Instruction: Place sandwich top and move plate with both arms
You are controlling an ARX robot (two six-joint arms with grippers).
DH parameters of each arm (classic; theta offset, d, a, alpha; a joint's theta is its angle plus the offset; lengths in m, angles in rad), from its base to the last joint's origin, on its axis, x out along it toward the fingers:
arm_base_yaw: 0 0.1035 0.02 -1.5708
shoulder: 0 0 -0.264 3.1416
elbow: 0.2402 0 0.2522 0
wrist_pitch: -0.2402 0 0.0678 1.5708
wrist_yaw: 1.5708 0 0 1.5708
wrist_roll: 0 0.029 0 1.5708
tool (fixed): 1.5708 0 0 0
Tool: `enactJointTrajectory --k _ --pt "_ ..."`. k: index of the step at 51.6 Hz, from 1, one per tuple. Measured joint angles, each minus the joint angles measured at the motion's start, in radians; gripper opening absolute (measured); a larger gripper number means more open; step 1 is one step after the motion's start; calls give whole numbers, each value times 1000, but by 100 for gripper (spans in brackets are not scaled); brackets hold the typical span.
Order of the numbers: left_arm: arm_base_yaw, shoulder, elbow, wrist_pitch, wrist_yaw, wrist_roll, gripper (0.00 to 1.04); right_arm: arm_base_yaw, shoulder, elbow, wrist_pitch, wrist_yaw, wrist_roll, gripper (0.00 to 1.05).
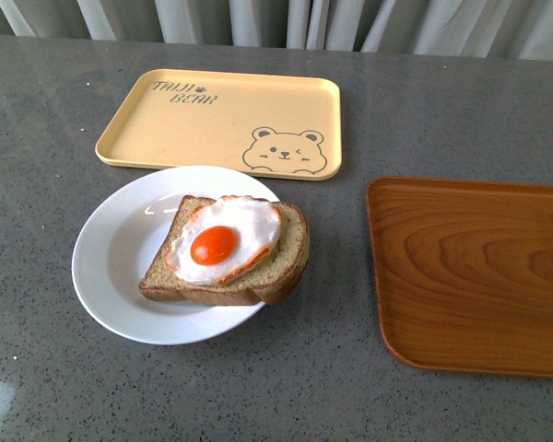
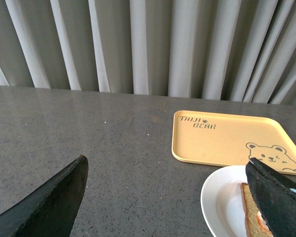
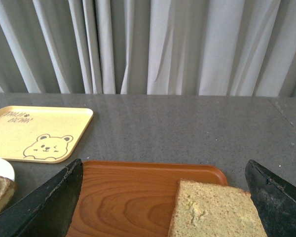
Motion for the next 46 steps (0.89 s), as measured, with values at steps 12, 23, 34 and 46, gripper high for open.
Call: enactJointTrajectory --k 12,23,34,46 --pt "0 0 0 0 0 0 96 0 0 0 0 0 0 96" --pt "0 0 0 0 0 0 96 0 0 0 0 0 0 96" --pt "0 0 0 0 0 0 96 0 0 0 0 0 0 96" --pt "0 0 0 0 0 0 96 -80 112 74 -184 -227 -47 96"
